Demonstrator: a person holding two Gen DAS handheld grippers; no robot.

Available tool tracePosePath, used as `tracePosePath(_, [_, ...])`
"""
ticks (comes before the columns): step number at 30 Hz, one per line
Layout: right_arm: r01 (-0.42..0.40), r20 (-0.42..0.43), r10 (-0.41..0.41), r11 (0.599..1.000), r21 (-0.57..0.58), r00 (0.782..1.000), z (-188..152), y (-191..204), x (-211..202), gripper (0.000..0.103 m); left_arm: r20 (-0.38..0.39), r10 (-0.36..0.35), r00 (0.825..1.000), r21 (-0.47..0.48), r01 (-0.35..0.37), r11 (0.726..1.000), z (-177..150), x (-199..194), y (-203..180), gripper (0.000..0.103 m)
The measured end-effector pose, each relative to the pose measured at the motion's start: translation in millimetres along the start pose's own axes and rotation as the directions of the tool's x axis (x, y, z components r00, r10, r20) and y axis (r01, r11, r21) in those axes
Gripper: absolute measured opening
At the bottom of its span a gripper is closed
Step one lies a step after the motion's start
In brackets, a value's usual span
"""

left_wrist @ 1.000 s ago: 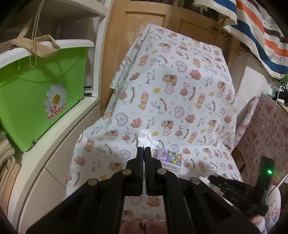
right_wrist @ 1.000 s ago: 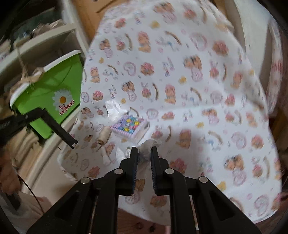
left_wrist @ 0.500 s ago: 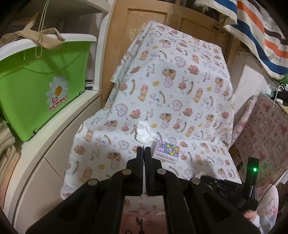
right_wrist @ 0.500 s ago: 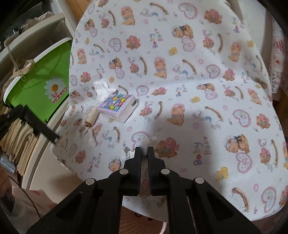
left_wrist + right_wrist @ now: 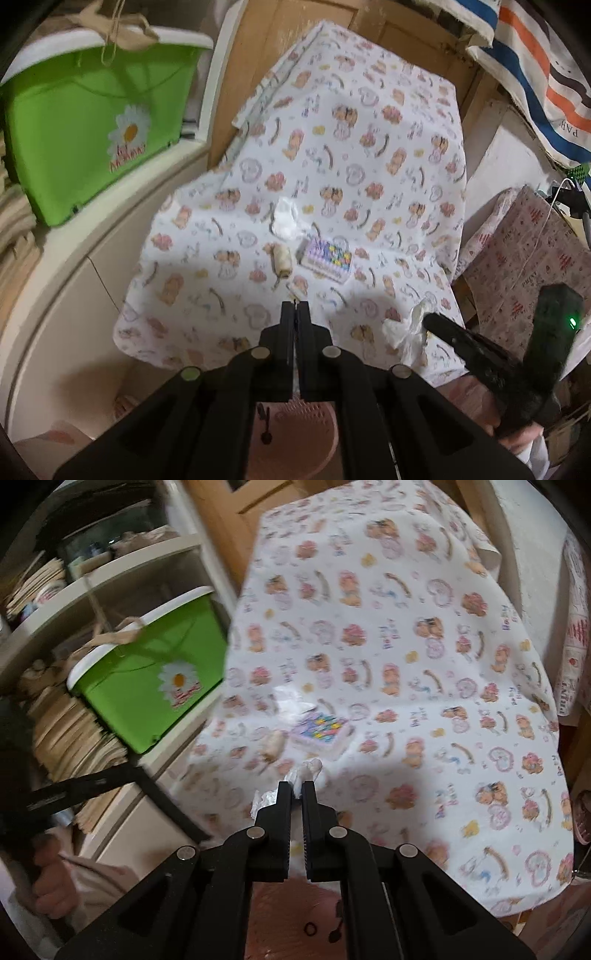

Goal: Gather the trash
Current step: 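Carry the tissue over the pink basket and open the right tool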

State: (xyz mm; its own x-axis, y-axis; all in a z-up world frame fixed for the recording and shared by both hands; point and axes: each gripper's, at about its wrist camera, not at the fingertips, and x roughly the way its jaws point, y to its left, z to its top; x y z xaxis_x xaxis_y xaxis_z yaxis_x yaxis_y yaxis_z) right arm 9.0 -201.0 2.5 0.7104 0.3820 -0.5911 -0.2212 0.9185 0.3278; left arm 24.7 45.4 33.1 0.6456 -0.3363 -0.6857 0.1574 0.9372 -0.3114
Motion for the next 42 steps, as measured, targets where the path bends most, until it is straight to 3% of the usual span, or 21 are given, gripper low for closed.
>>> tracePosePath(3, [0.008, -0.015, -0.009, 0.998, -0.061, 1.000, -13.8, 19.1, -2.8, 0.006, -0.057, -0.019, 0.998, 0.012, 0.019, 1.000, -10.2, 10.6, -4.3, 0.001])
tracePosePath(6, [0.022, -0.051, -0.028, 0.994, -0.110, 0.998, -28.6, 30.5, 1.5, 0.006, -0.179, -0.054, 0.982, -0.028, 0.050, 0.998, -29.1, 30.2, -3.7, 0.001])
tracePosePath(9, [0.008, -0.106, -0.017, 0.996, -0.089, 0.994, -43.5, 30.1, 7.8, 0.006, -0.236, 0.031, 0.971, 0.010, -0.030, 1.000, -41.2, 44.9, -6.1, 0.001])
tracePosePath(14, [0.024, -0.240, -0.045, 0.996, -0.089, 0.970, -71.9, 26.0, 43.3, 0.006, -0.306, 0.098, 0.947, 0.041, -0.090, 0.995, -56.7, 67.1, -6.3, 0.001])
tracePosePath(17, [0.069, -0.310, -0.095, 0.993, -0.094, 0.946, -91.9, 19.9, 65.2, 0.006, -0.383, 0.121, 0.916, -0.003, -0.132, 0.991, -74.3, 87.7, 5.3, 0.001])
tracePosePath(19, [0.112, -0.345, -0.148, 0.986, -0.122, 0.927, -103.8, 19.1, 73.6, 0.006, -0.455, 0.137, 0.880, -0.018, -0.162, 0.987, -88.5, 105.4, 12.1, 0.001])
tracePosePath(23, [0.109, -0.428, -0.146, 0.988, -0.109, 0.892, -122.7, 9.5, 92.5, 0.007, -0.553, 0.174, 0.815, 0.002, -0.207, 0.978, -108.1, 134.5, 18.3, 0.001])
tracePosePath(32, [0.151, -0.538, -0.180, 0.984, -0.098, 0.823, -161.5, -16.4, 129.7, 0.007, -0.708, 0.108, 0.698, -0.053, -0.204, 0.977, -134.6, 174.8, 25.1, 0.001])
tracePosePath(36, [0.163, -0.571, -0.170, 0.985, -0.064, 0.803, -170.5, -27.7, 136.7, 0.006, -0.732, 0.107, 0.673, -0.064, -0.225, 0.972, -139.6, 179.8, 25.6, 0.001])
tracePosePath(42, [0.169, -0.592, -0.169, 0.984, -0.055, 0.788, -179.6, -29.6, 145.0, 0.006, -0.735, 0.086, 0.673, -0.076, -0.207, 0.975, -140.7, 180.1, 24.0, 0.001])
